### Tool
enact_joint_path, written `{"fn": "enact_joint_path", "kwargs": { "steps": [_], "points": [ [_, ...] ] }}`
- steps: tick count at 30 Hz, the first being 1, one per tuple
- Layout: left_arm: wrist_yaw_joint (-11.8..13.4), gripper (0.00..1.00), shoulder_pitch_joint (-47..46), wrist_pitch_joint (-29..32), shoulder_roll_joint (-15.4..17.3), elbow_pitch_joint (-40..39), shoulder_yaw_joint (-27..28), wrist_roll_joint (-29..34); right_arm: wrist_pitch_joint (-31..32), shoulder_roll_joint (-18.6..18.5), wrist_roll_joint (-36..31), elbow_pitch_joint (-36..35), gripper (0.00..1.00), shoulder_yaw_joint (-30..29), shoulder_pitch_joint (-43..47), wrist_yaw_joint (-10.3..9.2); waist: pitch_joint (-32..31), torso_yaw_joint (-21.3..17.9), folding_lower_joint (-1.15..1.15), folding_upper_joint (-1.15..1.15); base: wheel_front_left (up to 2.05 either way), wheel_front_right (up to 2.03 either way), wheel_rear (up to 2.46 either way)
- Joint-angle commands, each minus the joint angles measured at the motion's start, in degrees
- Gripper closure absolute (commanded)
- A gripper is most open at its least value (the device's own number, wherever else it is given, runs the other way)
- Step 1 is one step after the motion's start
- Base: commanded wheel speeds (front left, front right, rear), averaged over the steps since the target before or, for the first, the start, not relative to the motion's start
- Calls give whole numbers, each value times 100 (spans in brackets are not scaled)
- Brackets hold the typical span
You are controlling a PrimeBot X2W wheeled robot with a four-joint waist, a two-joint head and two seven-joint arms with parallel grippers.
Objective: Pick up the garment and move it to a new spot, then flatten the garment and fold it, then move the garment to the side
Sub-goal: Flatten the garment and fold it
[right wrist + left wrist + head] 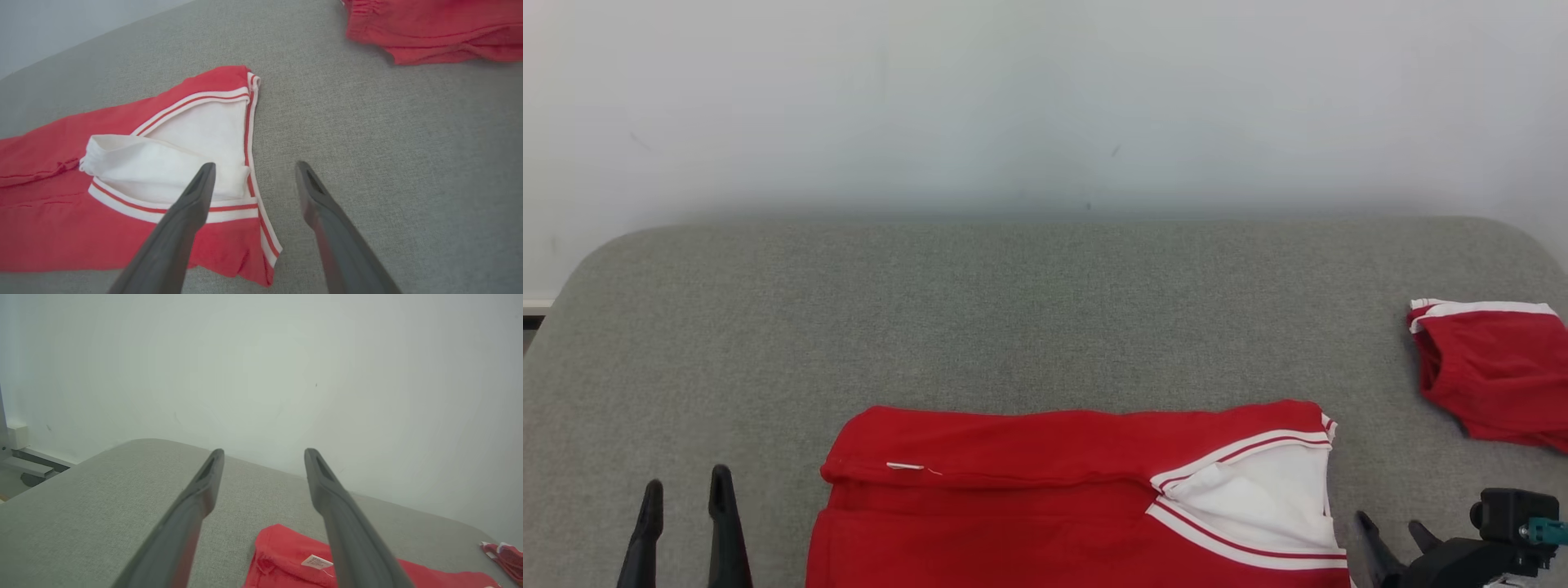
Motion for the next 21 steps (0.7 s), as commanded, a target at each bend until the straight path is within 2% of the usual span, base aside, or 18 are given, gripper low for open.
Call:
{"fn": "enact_joint_path", "kwargs": {
  "steps": [1,6,12,21],
  "points": [
    [-145,0,136,-13,-58,65,153,108,11,95,-193,80,0,-115,-137,-1,-33,-30,1,0,0,0,0],
    [-273,0,245,-14,-81,301,298,214,-15,156,-371,298,0,-249,-297,-1,-61,-48,1,0,0,0,0],
    [-408,0,218,21,23,569,160,152,27,152,-401,579,0,-338,-581,-1,-57,-28,1,0,0,0,0],
    [-449,0,130,55,78,642,59,134,684,153,-899,924,0,-399,-1200,-1,70,72,1,0,0,0,0]
  ]
}}
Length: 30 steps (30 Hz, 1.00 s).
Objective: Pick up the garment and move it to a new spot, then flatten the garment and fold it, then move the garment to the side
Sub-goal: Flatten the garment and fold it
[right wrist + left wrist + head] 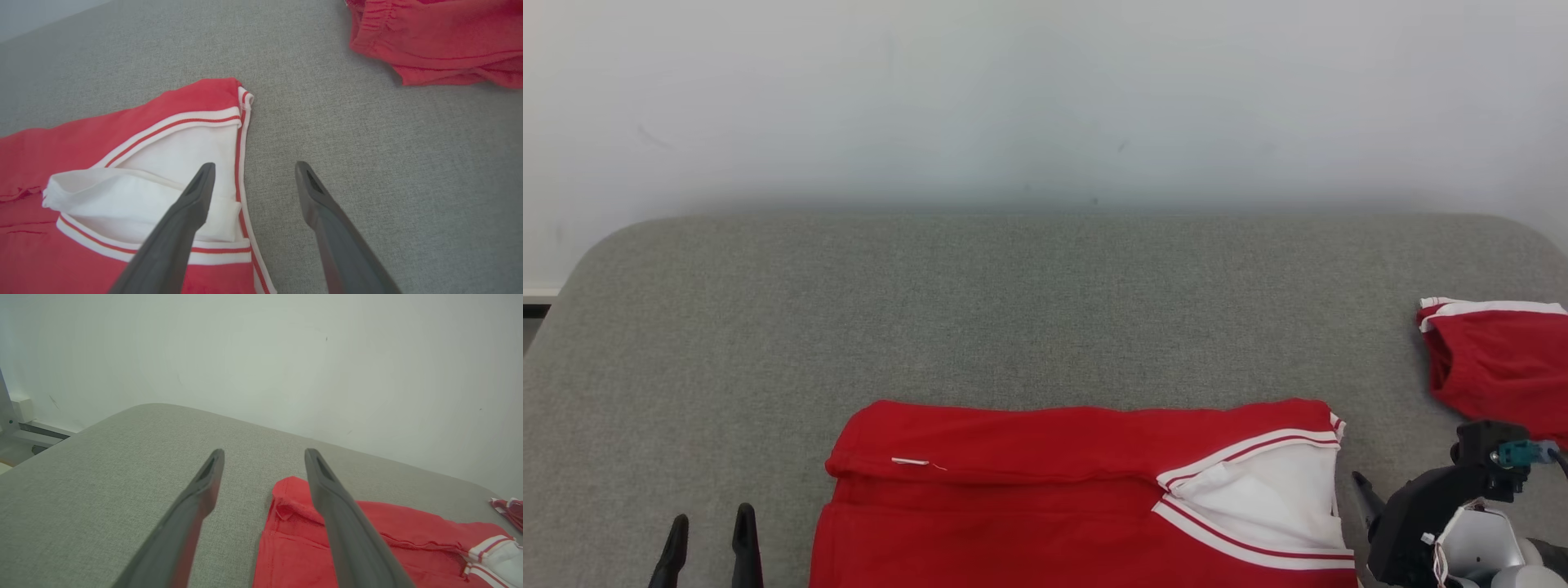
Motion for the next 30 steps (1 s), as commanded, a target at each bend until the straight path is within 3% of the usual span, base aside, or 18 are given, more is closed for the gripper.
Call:
{"fn": "enact_joint_path", "kwargs": {
  "steps": [1,11,21,22,23,24,30],
  "points": [
    [23,0,-80,18,11,16,-26,21,79,5,-63,78,0,4,-114,1,65,47,0,0,0,0,0],
    [51,0,-230,27,-32,37,-186,110,490,3,-382,860,0,-59,-434,1,296,275,0,0,0,0,0],
    [107,0,-318,67,27,-39,-203,104,259,40,133,1748,0,330,-643,9,439,362,0,0,0,0,0],
    [113,0,-324,77,33,-46,-206,102,265,52,161,1814,47,373,-652,9,447,361,0,0,0,0,0],
    [121,0,-329,78,34,-51,-211,99,256,59,182,1862,85,403,-659,9,453,357,0,0,0,0,0],
    [129,0,-331,74,30,-55,-216,90,218,58,172,1876,100,415,-668,9,458,350,0,0,0,0,0],
    [144,0,-317,64,-1,-87,-244,67,-75,3,-88,1741,100,-46,-780,-13,473,229,0,0,0,0,0]
  ]
}}
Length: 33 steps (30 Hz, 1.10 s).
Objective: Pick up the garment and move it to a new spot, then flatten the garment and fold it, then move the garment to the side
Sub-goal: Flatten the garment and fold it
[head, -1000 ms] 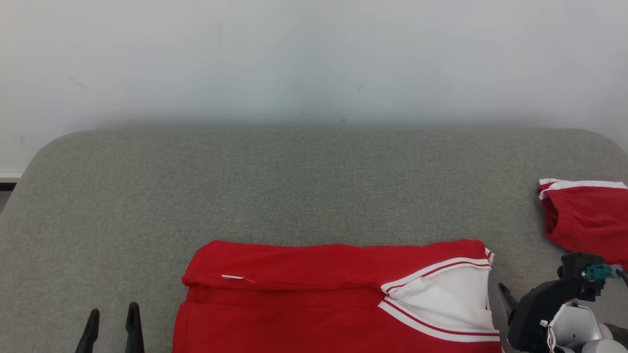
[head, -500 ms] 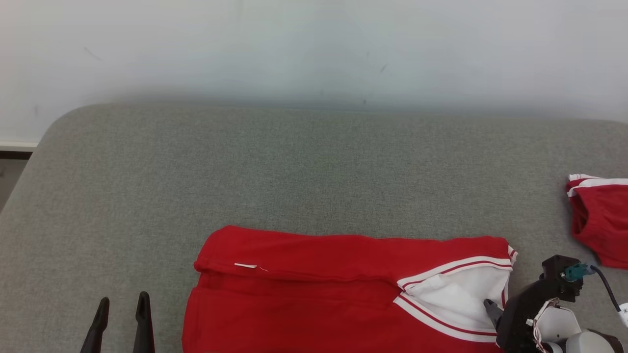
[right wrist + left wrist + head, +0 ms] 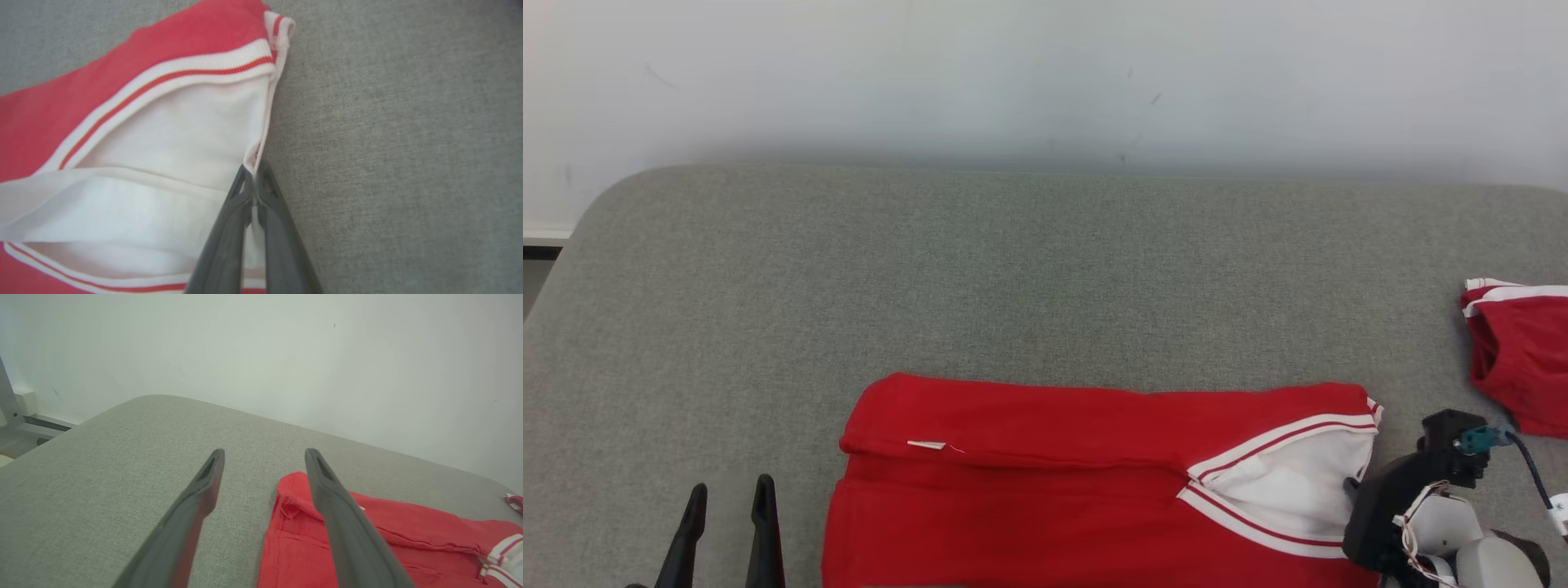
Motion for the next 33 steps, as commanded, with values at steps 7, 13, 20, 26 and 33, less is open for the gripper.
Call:
{"fn": "enact_joint_path", "kwargs": {
  "steps": [7,13,20,26,33],
  "points": [
    [-19,0,-47,-23,-30,7,-61,-4,-158,-49,-426,-472,100,-953,47,-26,-36,-214,0,0,0,0,0],
    [-26,0,-48,-57,-40,48,-82,-11,-103,-50,-794,-1223,100,-1447,217,-26,-116,-358,0,0,0,0,0],
    [-39,0,-34,-71,-39,98,-131,-44,131,-39,-789,-1938,100,-1047,348,-25,-194,-400,0,0,0,0,0],
    [-34,0,-55,-60,-23,144,-162,-55,358,-40,-224,-2385,100,153,626,-25,-247,-356,0,0,0,0,0],
    [-25,0,-18,-60,-3,143,-177,-98,499,-45,358,-2532,100,1729,915,-25,-266,-262,0,0,0,0,0]
  ]
}}
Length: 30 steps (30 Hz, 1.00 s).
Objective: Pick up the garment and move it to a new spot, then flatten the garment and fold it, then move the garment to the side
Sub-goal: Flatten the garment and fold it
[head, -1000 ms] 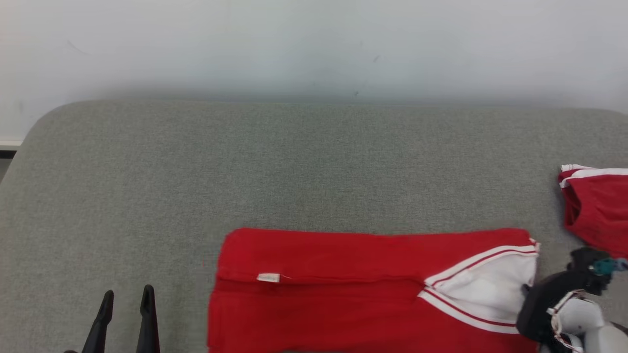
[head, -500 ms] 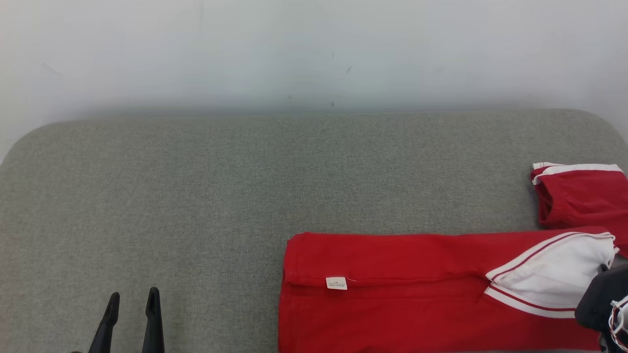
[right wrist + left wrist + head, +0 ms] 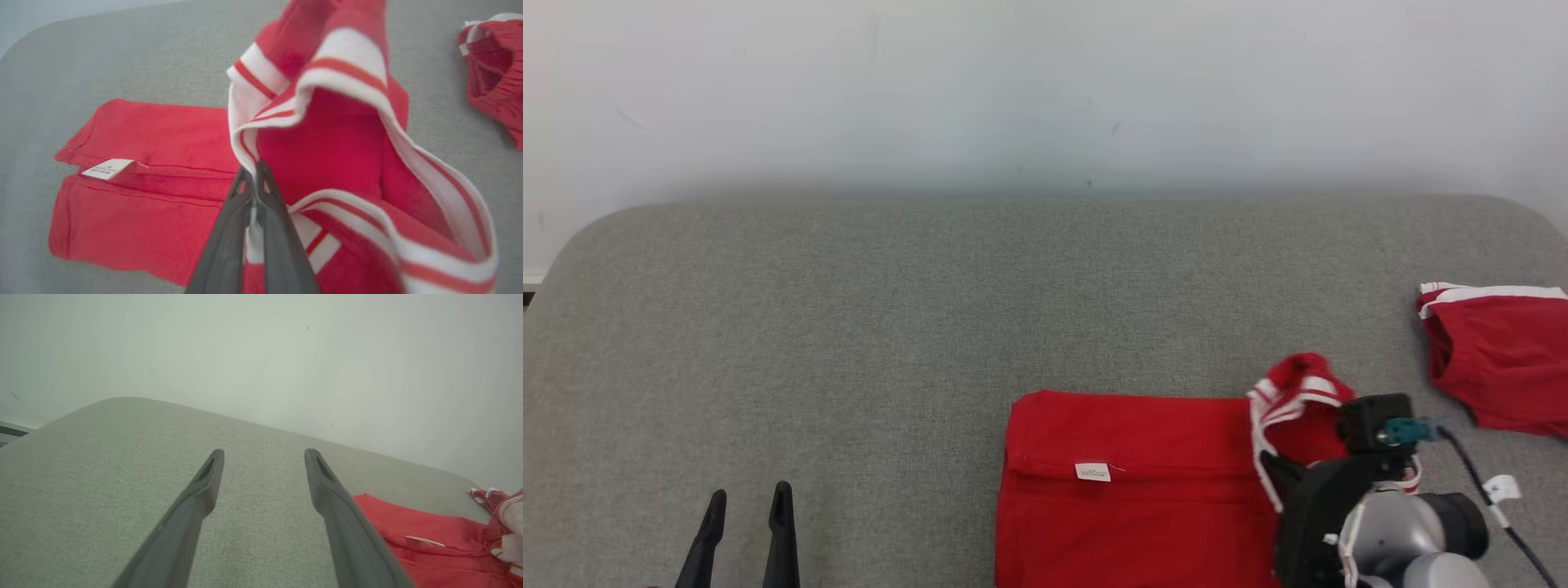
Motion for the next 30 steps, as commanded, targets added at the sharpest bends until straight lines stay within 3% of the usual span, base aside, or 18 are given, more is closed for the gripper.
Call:
{"fn": "enact_joint_path", "kwargs": {
  "steps": [1,10,29,30],
  "points": [
    [16,0,-1,-19,24,8,-13,-48,16,-6,81,64,100,340,26,-16,1,28,0,0,0,0,0],
    [-1,0,-74,1,5,36,-101,-45,-211,-9,598,799,100,1509,-469,-16,15,179,0,0,0,0,0],
    [-91,0,-267,-13,-84,375,-423,-17,-953,-4,1336,2998,100,2594,-1676,-16,18,828,0,0,0,0,0],
    [-92,0,-264,-17,-83,379,-431,-20,-1020,-4,1389,3029,76,2649,-1718,-16,16,847,0,0,0,0,0]
  ]
}}
